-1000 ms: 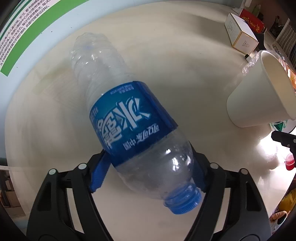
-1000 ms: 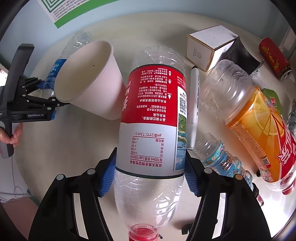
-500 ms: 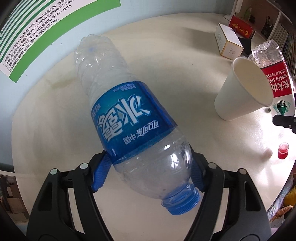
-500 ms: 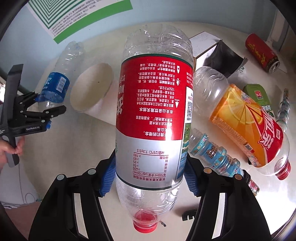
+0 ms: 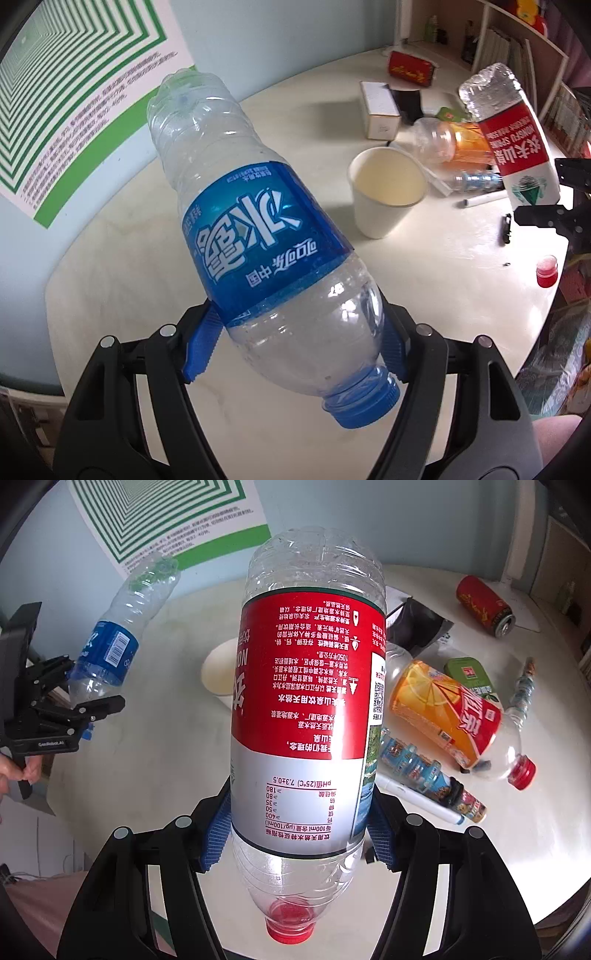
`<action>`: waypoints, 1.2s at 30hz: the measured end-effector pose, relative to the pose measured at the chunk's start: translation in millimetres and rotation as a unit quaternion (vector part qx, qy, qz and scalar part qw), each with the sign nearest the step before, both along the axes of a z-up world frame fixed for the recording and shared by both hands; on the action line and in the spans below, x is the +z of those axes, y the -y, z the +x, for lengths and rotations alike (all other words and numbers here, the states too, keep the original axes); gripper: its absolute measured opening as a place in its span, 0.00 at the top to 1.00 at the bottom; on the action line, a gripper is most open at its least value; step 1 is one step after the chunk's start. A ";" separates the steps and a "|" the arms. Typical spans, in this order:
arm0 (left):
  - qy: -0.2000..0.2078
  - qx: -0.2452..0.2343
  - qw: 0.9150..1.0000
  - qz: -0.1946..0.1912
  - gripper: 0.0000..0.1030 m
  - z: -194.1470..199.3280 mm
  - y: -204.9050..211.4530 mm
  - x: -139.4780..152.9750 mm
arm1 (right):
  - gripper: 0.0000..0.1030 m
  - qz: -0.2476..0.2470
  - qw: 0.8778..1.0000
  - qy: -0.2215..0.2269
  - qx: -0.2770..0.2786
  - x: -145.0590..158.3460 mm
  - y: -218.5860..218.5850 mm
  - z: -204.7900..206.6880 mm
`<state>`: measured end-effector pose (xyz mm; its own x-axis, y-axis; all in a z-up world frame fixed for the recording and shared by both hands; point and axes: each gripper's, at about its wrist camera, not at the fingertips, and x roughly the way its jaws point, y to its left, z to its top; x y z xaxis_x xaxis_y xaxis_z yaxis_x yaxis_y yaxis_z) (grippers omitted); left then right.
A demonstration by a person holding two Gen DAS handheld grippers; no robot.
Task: Collect trash
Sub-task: 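Carry both bottles to the teal bin and open both tools to drop them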
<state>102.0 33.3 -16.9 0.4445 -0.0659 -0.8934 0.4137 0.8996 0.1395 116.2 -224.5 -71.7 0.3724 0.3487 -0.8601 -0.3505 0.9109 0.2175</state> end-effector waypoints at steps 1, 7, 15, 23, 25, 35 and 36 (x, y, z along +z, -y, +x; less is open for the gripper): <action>0.005 -0.015 1.000 -0.001 0.32 -8.7 5.4 8.0 | 0.38 0.005 1.000 0.005 -0.007 6.7 5.5 -7.7; 0.009 -0.143 0.989 -0.020 0.32 -43.9 70.5 33.9 | 0.38 0.024 0.996 0.021 -0.087 31.9 56.8 -59.6; -0.021 -0.360 0.933 -0.002 0.32 -112.6 203.7 8.5 | 0.38 0.018 0.967 0.011 -0.254 24.8 154.5 -185.7; -0.054 -0.494 0.868 0.005 0.32 -217.3 345.0 -31.4 | 0.38 0.041 0.908 -0.048 -0.413 -48.1 269.7 -343.8; -0.074 -0.517 0.853 0.004 0.32 -245.9 382.8 -49.9 | 0.38 0.052 0.888 -0.072 -0.451 -77.5 299.6 -383.2; -0.139 -0.610 0.778 0.056 0.31 -381.5 541.3 -220.9 | 0.38 0.101 0.804 -0.208 -0.547 -271.5 397.3 -509.0; -0.142 -0.619 0.770 0.068 0.31 -392.9 553.2 -243.4 | 0.38 0.112 0.795 -0.220 -0.554 -294.3 405.5 -514.3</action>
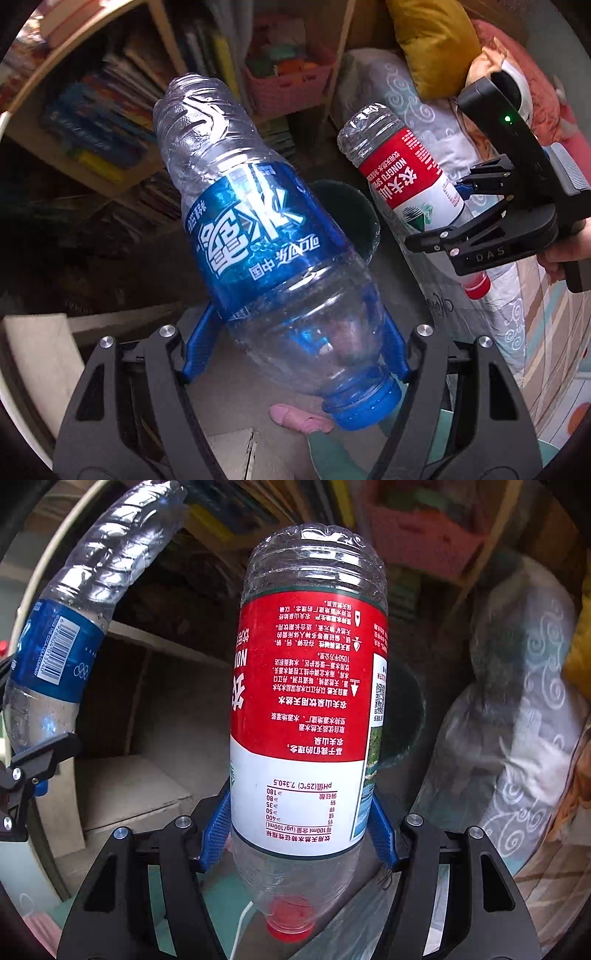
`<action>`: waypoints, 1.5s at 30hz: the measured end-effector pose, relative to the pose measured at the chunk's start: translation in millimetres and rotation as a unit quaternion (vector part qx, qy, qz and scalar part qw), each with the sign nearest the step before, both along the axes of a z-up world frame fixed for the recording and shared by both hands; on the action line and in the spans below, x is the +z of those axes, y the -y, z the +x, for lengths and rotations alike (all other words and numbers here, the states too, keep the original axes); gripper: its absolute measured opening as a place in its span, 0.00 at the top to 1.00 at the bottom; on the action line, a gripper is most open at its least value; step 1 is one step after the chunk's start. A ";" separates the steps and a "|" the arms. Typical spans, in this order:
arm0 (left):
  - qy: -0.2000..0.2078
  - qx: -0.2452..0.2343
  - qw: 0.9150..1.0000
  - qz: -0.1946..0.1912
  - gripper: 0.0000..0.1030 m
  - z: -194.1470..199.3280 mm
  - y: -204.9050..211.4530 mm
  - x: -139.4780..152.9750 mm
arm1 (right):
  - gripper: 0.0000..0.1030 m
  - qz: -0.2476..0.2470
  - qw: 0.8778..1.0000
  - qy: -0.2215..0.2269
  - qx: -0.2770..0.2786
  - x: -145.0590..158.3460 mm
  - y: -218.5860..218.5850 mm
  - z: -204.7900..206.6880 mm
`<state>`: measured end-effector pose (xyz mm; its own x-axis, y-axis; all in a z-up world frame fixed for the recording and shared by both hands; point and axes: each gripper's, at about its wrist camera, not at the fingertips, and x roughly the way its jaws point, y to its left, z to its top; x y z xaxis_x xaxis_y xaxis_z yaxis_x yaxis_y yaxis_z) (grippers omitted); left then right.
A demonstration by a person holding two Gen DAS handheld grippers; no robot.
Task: Collect trash
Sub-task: 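Carry both bottles to the teal bin and open both tools to drop them, then return both tools from the bin to the table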
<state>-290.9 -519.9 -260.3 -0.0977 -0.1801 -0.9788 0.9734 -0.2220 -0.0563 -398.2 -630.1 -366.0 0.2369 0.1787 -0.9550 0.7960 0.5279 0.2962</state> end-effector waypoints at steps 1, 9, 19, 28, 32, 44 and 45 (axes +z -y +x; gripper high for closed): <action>0.001 -0.010 1.000 0.005 0.31 -11.6 11.0 -21.3 | 0.38 0.015 1.000 -0.004 -0.010 -23.5 4.3 -6.9; 0.003 -0.082 0.994 0.072 0.31 -71.3 43.8 -190.6 | 0.37 0.098 0.994 -0.026 -0.030 -188.6 11.7 -28.5; 0.017 -0.119 0.981 0.155 0.30 -97.3 40.3 -294.2 | 0.17 0.107 0.992 -0.044 -0.047 -265.2 20.5 -37.3; 0.024 -0.097 0.988 0.122 0.18 -60.2 46.7 -242.0 | 0.17 0.072 0.995 -0.028 -0.065 -209.7 41.3 -59.2; 0.007 -0.078 0.990 0.114 0.18 -39.8 37.2 -189.9 | 0.17 0.060 0.997 -0.015 -0.050 -169.7 44.7 -58.9; -0.014 0.079 0.996 0.030 0.17 81.9 -67.6 60.5 | 0.17 0.010 0.974 0.114 0.195 67.9 -2.9 55.8; -0.007 0.103 0.994 0.021 0.15 94.5 -81.6 77.6 | 0.17 0.003 0.968 0.125 0.215 86.8 -6.5 68.9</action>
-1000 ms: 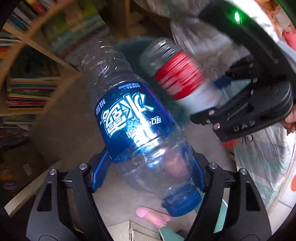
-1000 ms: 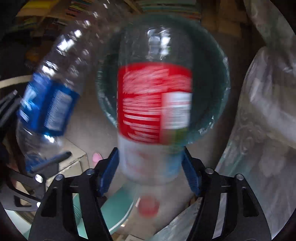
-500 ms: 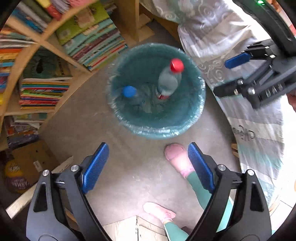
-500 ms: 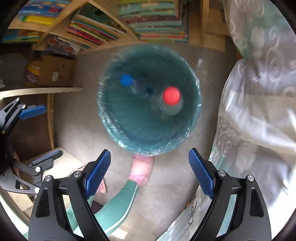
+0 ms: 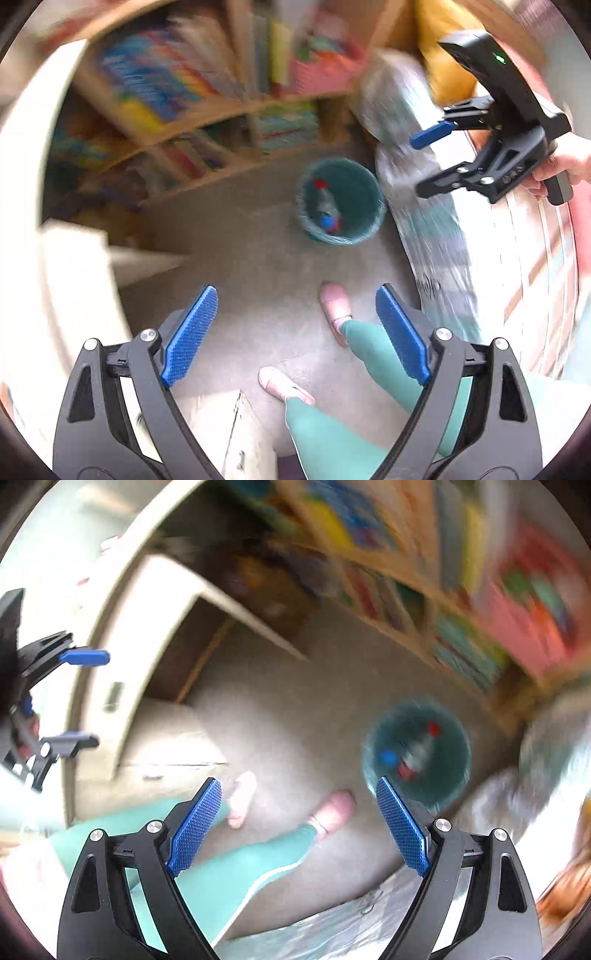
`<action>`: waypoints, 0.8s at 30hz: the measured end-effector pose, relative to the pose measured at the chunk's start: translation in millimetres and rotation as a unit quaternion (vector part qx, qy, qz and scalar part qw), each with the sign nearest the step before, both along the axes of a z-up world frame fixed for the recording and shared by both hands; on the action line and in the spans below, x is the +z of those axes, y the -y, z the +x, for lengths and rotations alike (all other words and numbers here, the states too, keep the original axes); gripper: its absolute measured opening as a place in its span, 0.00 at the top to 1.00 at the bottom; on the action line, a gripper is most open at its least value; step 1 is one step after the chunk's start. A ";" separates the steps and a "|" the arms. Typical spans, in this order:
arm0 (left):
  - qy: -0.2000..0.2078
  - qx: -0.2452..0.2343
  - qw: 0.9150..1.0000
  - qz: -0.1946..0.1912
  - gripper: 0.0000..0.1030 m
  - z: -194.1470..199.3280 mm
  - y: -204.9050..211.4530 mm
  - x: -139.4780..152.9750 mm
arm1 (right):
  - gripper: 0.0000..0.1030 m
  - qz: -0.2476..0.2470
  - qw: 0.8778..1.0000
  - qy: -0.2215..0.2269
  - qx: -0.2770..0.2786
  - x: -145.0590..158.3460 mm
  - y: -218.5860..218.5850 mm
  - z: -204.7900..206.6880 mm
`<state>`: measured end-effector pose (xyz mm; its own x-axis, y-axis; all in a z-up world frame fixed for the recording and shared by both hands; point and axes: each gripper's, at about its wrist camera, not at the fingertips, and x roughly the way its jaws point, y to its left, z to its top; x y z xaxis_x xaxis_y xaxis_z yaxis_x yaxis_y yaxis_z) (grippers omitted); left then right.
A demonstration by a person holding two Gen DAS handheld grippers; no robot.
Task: Collect trash
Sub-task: 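Return both tools from the bin to the table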
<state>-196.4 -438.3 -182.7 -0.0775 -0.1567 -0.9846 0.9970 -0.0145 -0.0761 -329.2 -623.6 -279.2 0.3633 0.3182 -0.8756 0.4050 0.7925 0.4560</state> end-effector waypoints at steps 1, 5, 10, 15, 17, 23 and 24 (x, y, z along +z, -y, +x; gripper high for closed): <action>0.006 0.029 1.000 -0.008 0.14 14.0 -17.5 18.8 | 0.17 -0.004 1.000 0.014 0.024 19.6 -4.7 14.3; 0.032 0.138 0.989 -0.035 0.14 69.3 -89.1 72.4 | 0.17 -0.030 0.989 0.064 0.130 86.9 -31.4 83.5; 0.064 0.250 0.964 -0.063 0.12 139.4 -184.3 116.5 | 0.17 -0.060 0.957 0.123 0.255 155.8 -90.5 179.1; 0.116 0.314 0.940 -0.072 0.09 200.4 -264.6 140.6 | 0.17 -0.084 0.915 0.161 0.360 197.3 -163.9 263.4; 0.135 0.337 0.929 -0.068 0.08 224.4 -293.5 143.7 | 0.17 -0.087 0.899 0.168 0.396 205.3 -194.3 297.7; 0.158 0.376 0.911 -0.066 0.08 283.9 -361.1 146.3 | 0.17 -0.094 0.869 0.180 0.452 222.5 -275.3 384.9; 0.162 0.379 0.909 -0.066 0.08 290.2 -372.3 146.8 | 0.18 -0.092 0.865 0.179 0.459 221.6 -286.7 394.4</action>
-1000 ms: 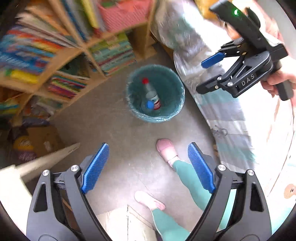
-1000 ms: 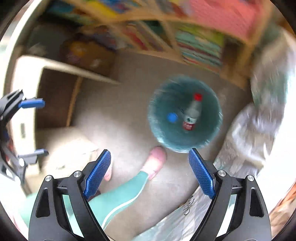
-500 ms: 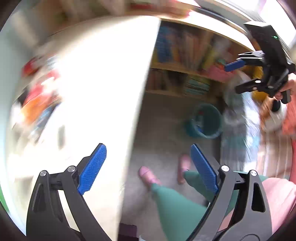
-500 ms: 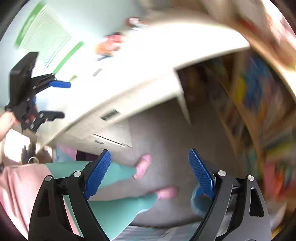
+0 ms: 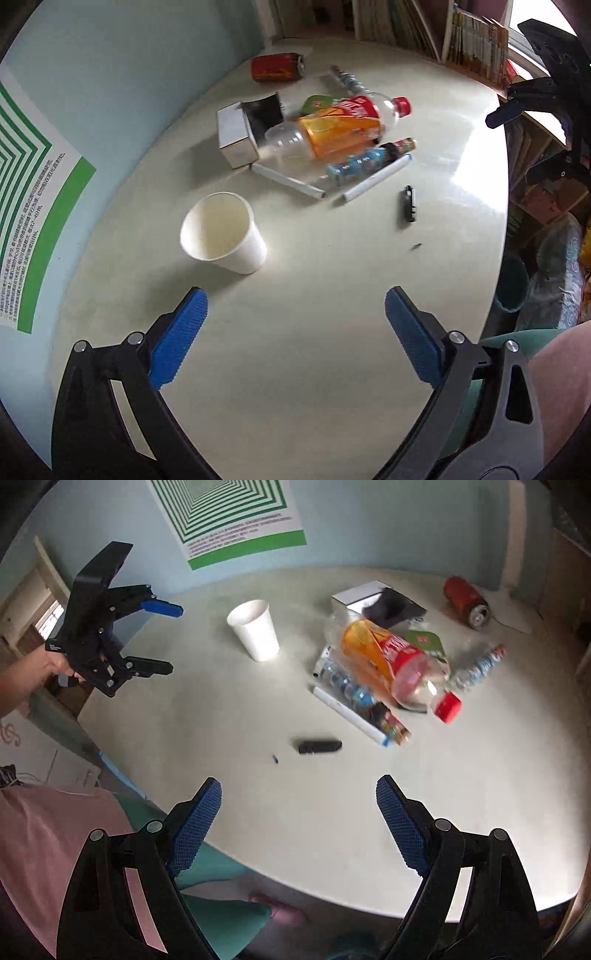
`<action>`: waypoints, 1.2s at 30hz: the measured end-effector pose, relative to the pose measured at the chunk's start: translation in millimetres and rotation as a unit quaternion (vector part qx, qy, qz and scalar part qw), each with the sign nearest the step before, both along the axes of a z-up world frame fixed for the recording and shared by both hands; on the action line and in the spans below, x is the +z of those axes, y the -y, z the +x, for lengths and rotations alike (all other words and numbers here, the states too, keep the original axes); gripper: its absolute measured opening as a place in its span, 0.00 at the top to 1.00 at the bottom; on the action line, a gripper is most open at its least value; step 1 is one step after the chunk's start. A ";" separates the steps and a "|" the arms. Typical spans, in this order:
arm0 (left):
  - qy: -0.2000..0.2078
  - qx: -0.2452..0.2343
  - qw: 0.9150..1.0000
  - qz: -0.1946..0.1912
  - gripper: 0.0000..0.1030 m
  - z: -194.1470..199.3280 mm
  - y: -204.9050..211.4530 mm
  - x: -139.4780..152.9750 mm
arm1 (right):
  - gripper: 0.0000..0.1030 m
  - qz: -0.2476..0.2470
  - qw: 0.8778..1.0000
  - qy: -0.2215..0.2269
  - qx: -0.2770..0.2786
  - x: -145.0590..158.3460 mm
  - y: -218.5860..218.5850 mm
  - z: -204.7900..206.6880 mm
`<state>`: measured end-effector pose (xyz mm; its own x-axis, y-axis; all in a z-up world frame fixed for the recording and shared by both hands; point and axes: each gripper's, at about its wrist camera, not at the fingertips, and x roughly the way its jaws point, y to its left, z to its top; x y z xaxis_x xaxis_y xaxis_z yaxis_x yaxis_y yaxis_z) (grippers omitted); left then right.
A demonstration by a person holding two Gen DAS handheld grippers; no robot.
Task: Collect trash
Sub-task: 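Return both tools from the bin to the table, then grasp the white paper cup with the left tool while the right tool grasps the small clear bottle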
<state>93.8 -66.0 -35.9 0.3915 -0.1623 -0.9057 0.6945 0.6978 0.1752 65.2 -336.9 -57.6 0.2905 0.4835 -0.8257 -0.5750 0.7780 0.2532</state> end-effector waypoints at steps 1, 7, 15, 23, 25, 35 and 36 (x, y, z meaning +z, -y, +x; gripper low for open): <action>0.004 0.004 1.000 0.002 0.08 8.4 -7.8 -0.5 | 0.18 -0.001 1.000 -0.001 0.008 -2.3 -9.2 9.7; -0.013 0.006 1.000 -0.012 0.06 52.6 -30.4 -12.4 | 0.19 -0.020 0.999 -0.020 0.046 -17.6 -49.5 57.2; -0.035 -0.013 0.999 -0.019 0.06 91.3 -24.9 -48.0 | 0.19 -0.050 0.993 -0.045 0.092 -43.4 -64.3 99.8; -0.045 -0.012 0.998 -0.051 0.10 122.9 -16.6 -64.5 | 0.34 -0.069 0.989 -0.063 0.115 -68.8 -67.4 127.5; -0.047 -0.013 0.997 -0.059 0.18 127.5 -14.6 -65.1 | 0.36 -0.069 0.989 -0.063 0.114 -73.5 -67.4 132.4; -0.044 -0.021 0.997 -0.060 0.32 135.1 0.2 -64.6 | 0.57 -0.092 0.987 -0.030 0.126 -85.6 -76.0 146.6; -0.048 -0.021 0.997 -0.061 0.33 134.7 0.9 -65.0 | 0.57 -0.099 0.986 -0.023 0.131 -87.1 -78.6 147.1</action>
<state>228.6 -66.9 -100.9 0.2951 -0.2883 -0.9109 0.7327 0.6801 0.0221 212.3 -258.3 -144.7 0.1373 0.3647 -0.9209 -0.7538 0.6416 0.1418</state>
